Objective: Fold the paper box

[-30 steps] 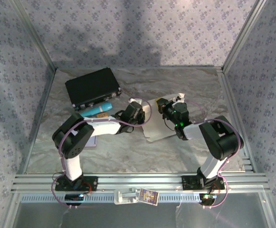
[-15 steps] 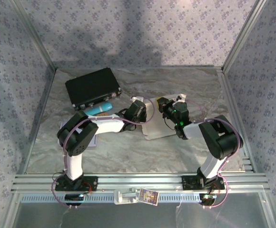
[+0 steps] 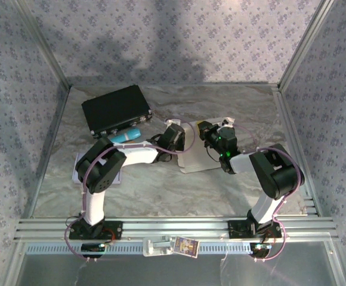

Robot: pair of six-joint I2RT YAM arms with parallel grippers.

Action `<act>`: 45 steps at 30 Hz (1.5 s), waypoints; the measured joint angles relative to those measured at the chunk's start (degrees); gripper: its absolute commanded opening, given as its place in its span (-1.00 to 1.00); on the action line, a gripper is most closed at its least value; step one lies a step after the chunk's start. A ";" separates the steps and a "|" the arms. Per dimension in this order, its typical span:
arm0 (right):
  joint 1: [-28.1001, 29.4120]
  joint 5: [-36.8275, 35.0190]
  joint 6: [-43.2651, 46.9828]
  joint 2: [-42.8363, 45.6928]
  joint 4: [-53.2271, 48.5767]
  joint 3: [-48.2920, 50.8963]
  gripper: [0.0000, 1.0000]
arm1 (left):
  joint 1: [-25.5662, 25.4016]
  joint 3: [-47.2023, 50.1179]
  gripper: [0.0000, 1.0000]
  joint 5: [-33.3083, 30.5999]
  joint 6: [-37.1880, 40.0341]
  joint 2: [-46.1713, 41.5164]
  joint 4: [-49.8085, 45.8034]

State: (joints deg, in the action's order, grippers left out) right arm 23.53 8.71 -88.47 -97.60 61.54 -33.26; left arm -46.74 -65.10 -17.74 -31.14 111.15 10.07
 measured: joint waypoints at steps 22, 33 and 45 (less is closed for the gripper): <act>-2.14 5.70 2.27 15.52 -36.52 -6.45 0.27 | 2.23 -10.45 -1.00 -2.89 -10.03 -0.94 -26.71; -9.31 3.06 22.84 26.51 -79.10 -29.07 0.17 | 10.75 -17.70 -1.00 13.16 -15.47 -3.17 -50.16; -3.72 -1.07 34.91 18.10 -95.45 -39.47 0.17 | 11.17 -20.00 -1.00 19.63 -12.76 -3.17 -60.59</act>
State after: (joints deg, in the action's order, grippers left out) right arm 19.81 7.64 -53.56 -79.50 -33.91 -72.73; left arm -35.57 -85.10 1.89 -43.90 107.98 -50.52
